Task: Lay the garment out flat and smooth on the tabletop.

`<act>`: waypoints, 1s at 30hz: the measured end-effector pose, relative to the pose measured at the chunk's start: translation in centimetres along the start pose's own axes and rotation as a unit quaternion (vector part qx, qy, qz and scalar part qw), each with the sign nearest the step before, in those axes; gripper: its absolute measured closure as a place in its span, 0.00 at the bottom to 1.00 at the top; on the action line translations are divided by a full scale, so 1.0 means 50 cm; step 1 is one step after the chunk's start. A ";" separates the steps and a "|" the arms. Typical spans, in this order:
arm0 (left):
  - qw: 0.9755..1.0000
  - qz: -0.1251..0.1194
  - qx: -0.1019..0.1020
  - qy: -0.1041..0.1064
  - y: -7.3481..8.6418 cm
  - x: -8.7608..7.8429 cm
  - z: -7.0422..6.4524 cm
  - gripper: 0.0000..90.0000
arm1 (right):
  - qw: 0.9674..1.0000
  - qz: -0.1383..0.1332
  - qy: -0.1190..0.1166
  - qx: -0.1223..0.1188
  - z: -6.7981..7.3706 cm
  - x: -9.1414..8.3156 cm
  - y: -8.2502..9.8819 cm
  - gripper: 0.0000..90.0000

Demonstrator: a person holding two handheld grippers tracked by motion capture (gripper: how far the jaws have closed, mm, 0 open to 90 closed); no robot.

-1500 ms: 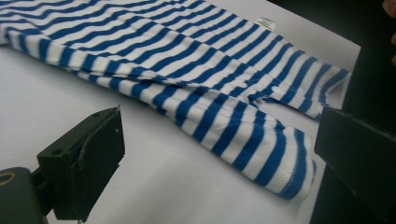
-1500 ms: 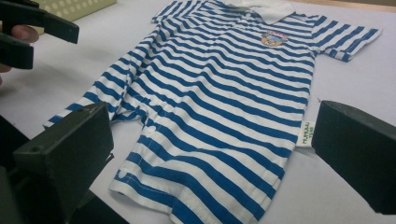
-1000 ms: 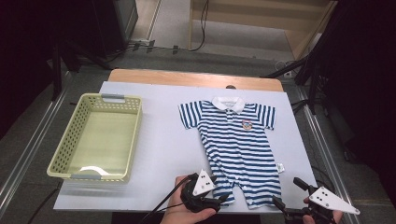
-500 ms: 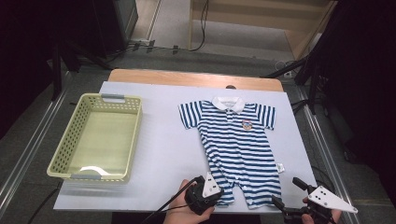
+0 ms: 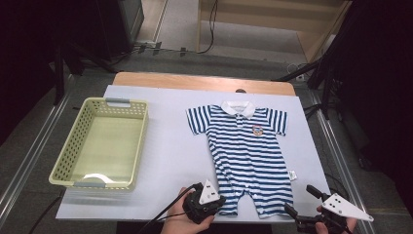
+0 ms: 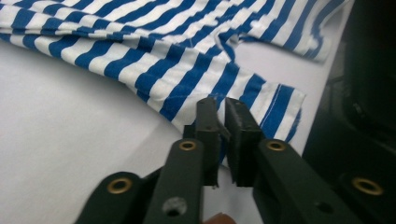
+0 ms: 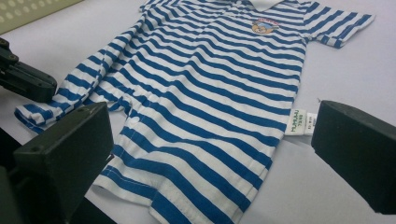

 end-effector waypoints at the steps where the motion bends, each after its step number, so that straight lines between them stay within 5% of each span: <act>1: 1.000 -0.003 -0.002 0.004 -0.005 -0.001 -0.001 0.90 | 1.000 0.000 0.001 -0.001 0.000 0.000 0.000 0.00; 10: 1.000 -0.011 0.005 0.017 -0.038 0.028 -0.036 0.64 | 1.000 -0.003 -0.001 0.000 0.000 -0.001 -0.001 0.00; 17: 1.000 0.009 0.011 -0.023 -0.031 0.053 -0.043 0.52 | 1.000 -0.001 -0.002 -0.003 0.002 0.000 0.000 0.00; 24: 1.000 0.013 0.009 -0.025 -0.019 0.046 -0.034 0.94 | 1.000 0.004 -0.003 -0.006 0.006 0.006 0.002 0.00; 30: 1.000 0.002 0.004 -0.020 -0.011 0.023 -0.019 1.00 | 1.000 0.006 -0.002 -0.006 0.003 0.007 0.003 0.00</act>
Point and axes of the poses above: each handheld gripper's, and its own axes: x roughly forward along the jaws, y roughly out of its underside, z roughly to its left, the point moved 3 cm from there along x, roughly forward along the jaws
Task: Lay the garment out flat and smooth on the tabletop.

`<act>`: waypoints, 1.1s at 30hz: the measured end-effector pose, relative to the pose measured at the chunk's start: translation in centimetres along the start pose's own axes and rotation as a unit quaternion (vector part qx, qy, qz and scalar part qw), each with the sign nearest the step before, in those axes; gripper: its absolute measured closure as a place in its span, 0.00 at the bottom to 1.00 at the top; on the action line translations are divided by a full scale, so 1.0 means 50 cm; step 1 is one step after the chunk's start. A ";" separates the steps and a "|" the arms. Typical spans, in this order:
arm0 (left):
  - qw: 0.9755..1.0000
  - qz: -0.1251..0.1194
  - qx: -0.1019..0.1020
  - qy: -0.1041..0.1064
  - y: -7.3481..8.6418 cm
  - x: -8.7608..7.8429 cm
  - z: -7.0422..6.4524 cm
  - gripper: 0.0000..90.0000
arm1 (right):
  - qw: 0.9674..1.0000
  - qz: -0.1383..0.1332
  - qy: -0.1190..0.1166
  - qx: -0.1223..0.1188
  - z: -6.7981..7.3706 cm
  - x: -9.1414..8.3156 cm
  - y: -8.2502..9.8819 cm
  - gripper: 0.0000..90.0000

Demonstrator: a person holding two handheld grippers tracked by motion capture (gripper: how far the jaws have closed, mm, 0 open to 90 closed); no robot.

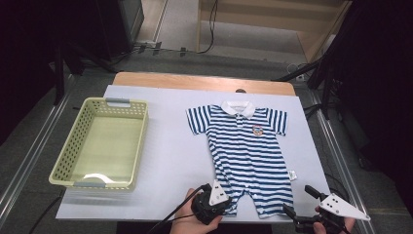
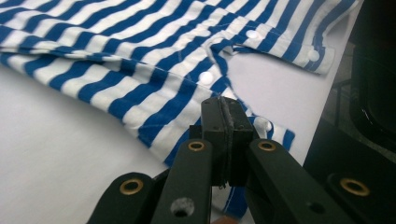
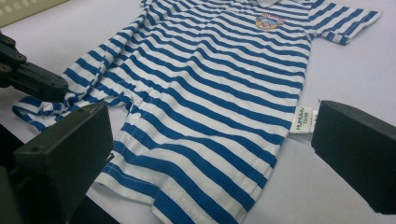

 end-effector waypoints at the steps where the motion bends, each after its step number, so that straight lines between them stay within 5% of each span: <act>1: 1.000 -0.001 -0.002 -0.001 0.002 -0.005 0.004 1.00 | 1.000 0.000 0.000 0.000 -0.001 0.000 0.000 0.00; 18: 0.999 -0.014 -0.042 -0.020 0.047 -0.080 0.052 1.00 | 1.000 0.000 0.003 0.003 -0.002 -0.001 0.000 0.00; 21: 0.998 -0.020 -0.051 -0.017 0.047 -0.087 0.056 0.90 | 1.000 0.002 0.003 0.002 -0.002 0.000 0.000 0.00; 27: 0.998 -0.035 -0.047 -0.018 0.012 -0.074 0.049 0.77 | 1.000 0.004 0.002 0.000 0.000 0.004 0.000 0.00; 33: 0.999 -0.011 -0.039 -0.032 0.000 -0.033 0.039 0.73 | 1.000 0.004 0.003 0.001 0.000 0.006 0.001 0.00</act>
Point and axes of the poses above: each handheld gripper's, and its own axes: x roughly forward along the jaws, y roughly out of its underside, z roughly to its left, the point moved 3 cm from there along x, roughly forward along the jaws
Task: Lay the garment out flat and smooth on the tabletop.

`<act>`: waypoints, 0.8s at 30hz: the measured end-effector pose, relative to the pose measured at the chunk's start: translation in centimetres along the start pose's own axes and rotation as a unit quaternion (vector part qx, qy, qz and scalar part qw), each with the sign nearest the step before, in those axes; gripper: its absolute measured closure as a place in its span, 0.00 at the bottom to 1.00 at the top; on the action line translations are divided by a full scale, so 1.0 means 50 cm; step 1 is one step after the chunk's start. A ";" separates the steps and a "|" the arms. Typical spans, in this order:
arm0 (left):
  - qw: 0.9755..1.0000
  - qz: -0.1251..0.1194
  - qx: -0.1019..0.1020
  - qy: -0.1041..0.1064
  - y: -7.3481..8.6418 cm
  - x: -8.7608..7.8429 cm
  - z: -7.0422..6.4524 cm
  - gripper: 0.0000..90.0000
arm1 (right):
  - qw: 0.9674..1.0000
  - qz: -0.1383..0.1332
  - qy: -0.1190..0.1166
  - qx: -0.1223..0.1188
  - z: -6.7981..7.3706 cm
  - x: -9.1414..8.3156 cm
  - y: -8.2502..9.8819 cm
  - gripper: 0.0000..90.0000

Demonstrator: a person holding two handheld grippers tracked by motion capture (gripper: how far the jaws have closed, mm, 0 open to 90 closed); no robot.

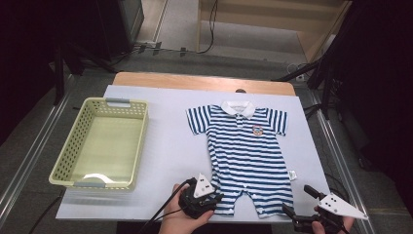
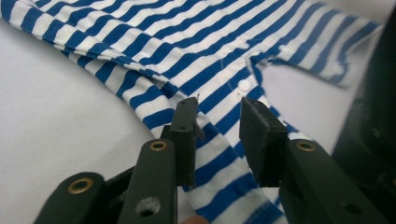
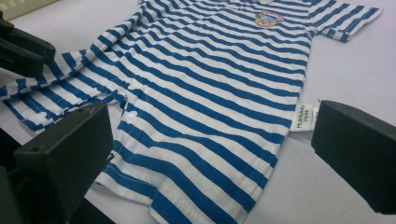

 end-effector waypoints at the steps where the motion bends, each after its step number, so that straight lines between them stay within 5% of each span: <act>1: 1.000 0.005 0.001 0.000 0.000 0.005 -0.001 0.71 | 1.000 0.002 0.000 0.001 0.000 0.000 0.000 0.00; 6: 0.999 0.026 0.014 -0.038 0.008 0.022 -0.003 0.68 | 1.000 0.001 0.000 0.002 -0.001 0.000 0.001 0.00; 8: 0.998 0.026 0.021 -0.051 0.011 0.019 -0.001 0.78 | 1.000 0.000 0.000 0.002 -0.001 0.000 0.001 0.00; 12: 0.999 0.016 0.010 -0.036 0.011 0.007 0.011 1.00 | 1.000 0.003 0.000 -0.001 -0.002 0.002 0.002 0.00; 19: 0.999 -0.010 -0.029 -0.018 0.026 -0.041 0.055 1.00 | 1.000 0.007 0.002 0.002 -0.006 0.006 0.006 0.00; 24: 0.998 -0.005 -0.053 -0.025 0.048 -0.066 0.089 1.00 | 1.000 0.011 0.005 0.003 -0.009 0.008 0.008 0.00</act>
Point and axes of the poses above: each handheld gripper's, and its own axes: x roughly forward along the jaws, y roughly out of its underside, z roughly to its left, the point moved 3 cm from there along x, roughly forward along the jaws
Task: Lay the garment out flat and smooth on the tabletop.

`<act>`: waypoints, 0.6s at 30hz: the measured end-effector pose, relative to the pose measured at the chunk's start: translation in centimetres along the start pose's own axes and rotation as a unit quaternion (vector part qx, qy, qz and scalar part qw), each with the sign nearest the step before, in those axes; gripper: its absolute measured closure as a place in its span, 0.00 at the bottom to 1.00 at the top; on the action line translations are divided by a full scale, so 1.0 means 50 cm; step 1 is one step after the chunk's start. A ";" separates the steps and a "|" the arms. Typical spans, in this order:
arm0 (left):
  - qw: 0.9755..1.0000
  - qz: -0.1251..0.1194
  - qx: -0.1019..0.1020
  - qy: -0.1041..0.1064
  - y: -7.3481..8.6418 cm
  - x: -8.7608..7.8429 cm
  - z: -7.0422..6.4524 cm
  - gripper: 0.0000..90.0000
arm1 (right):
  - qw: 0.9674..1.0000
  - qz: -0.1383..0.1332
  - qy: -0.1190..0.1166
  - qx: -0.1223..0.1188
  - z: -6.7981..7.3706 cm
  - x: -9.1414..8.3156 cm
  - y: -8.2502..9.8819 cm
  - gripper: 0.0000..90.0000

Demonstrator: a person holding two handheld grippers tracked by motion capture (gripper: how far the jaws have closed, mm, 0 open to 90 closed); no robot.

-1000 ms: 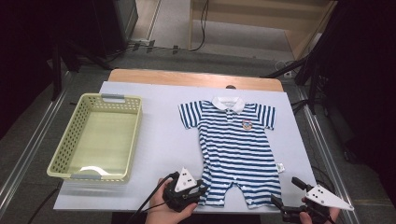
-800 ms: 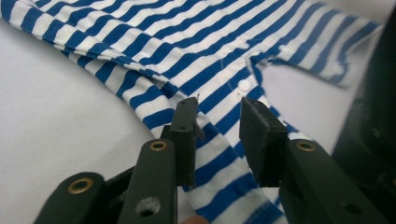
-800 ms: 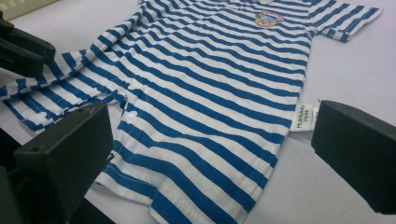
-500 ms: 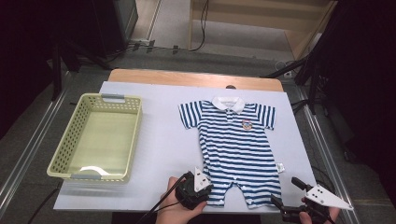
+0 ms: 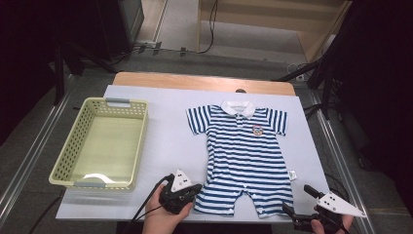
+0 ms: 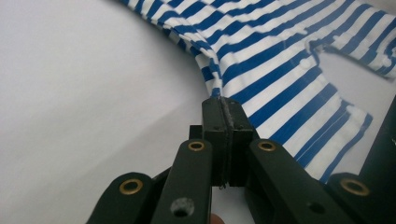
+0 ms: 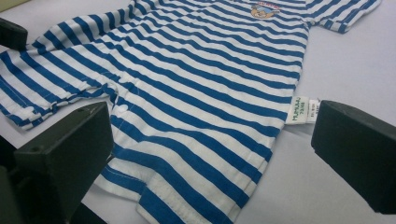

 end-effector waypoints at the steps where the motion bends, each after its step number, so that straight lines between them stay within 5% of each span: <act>1: 1.000 0.003 -0.002 -0.001 0.004 -0.002 0.004 1.00 | 1.000 0.000 0.001 0.000 0.000 0.000 0.000 0.00; 8: 1.000 0.027 -0.006 0.003 0.018 -0.005 0.012 0.99 | 1.000 0.000 0.006 0.001 -0.005 0.000 0.002 0.00; 12: 1.000 0.003 -0.018 0.006 0.003 -0.005 0.021 0.81 | 1.000 0.003 0.006 0.003 -0.007 0.002 0.004 0.00; 14: 1.000 -0.005 -0.020 -0.001 -0.007 -0.002 0.025 0.73 | 1.000 0.005 0.008 0.003 -0.008 0.003 0.005 0.07; 18: 1.000 -0.008 -0.020 0.005 -0.016 0.008 0.025 0.73 | 1.000 0.013 0.014 0.010 -0.014 0.010 0.009 0.21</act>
Point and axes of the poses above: each handheld gripper's, and its own axes: x roughly forward along the jaws, y roughly out of its underside, z roughly to its left, the point moved 3 cm from there along x, roughly forward along the jaws
